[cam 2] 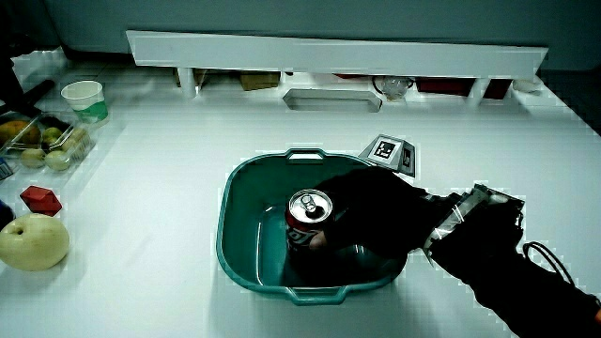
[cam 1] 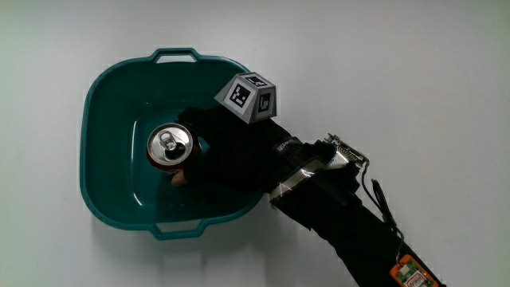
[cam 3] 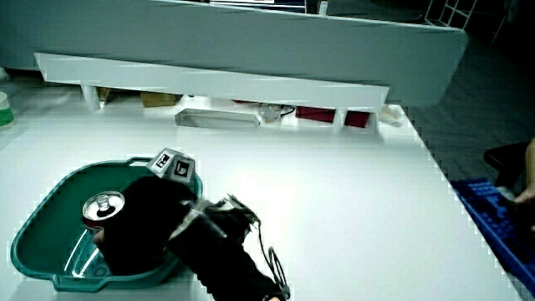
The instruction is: Pick cola from plate
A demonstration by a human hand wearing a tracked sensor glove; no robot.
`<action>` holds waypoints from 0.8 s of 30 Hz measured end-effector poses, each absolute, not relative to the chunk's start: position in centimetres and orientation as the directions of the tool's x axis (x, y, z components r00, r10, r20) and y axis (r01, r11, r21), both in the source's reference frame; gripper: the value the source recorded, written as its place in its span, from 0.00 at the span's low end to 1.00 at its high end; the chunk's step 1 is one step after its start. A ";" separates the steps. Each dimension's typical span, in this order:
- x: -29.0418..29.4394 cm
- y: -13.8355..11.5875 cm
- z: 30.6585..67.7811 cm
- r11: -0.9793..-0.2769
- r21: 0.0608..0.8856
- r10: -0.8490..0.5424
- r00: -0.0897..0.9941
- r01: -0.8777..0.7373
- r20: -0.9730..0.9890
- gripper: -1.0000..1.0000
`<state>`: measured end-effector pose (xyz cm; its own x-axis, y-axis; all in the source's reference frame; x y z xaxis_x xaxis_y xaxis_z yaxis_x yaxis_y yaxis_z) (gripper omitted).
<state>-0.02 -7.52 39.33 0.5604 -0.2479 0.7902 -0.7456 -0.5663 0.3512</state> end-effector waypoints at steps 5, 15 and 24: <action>0.9 -8.0 38.3 -0.579 0.313 -0.255 0.532 -0.753 0.807 1.00; 3.5 -9.4 36.9 -0.595 0.237 -0.252 0.458 -0.768 0.852 1.00; 7.0 -10.2 34.7 -0.654 0.233 -0.180 0.447 -0.720 0.876 1.00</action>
